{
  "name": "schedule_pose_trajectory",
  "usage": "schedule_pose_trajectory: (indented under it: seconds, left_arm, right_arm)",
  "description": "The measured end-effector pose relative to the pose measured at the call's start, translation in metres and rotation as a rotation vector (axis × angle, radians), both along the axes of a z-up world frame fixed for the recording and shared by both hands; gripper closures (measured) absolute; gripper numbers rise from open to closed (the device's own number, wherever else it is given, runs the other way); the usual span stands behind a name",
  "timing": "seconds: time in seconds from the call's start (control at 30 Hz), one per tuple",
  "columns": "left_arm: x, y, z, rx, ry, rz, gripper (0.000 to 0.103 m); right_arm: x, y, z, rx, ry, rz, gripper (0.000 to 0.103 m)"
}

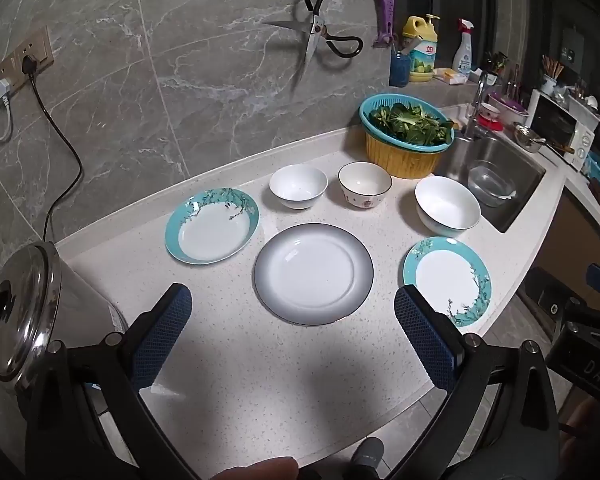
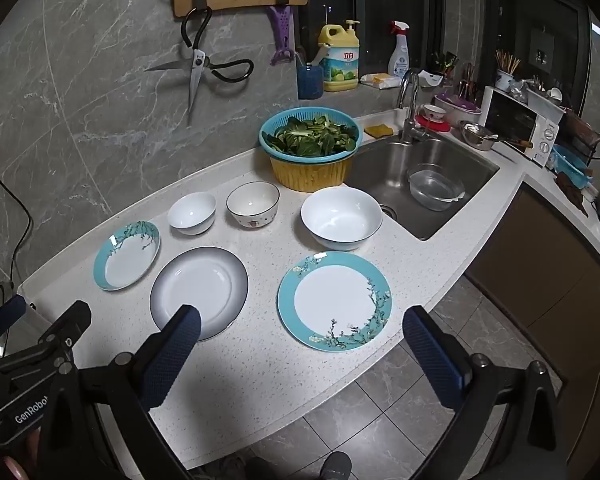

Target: Organize plates and bowls

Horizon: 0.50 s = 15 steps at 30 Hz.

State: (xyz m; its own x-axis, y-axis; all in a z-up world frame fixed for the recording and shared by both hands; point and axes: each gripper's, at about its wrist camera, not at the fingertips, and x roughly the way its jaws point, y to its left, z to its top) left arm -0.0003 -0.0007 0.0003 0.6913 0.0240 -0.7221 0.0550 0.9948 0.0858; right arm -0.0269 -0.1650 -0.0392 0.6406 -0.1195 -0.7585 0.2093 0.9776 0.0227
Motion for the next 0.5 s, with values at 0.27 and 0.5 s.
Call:
schedule_pose_trajectory:
  seconds: [0.27,0.5]
  left_arm:
    - [-0.003,-0.008,-0.002,-0.003,0.0,-0.001,0.0]
    - [-0.001,0.002,-0.005,-0.023,0.009,-0.002,0.0]
  right_arm:
    - [0.001,0.0,-0.002,-0.003,0.004,0.0,0.0]
    - [0.0,0.0,-0.003,-0.001,0.005,0.001,0.0]
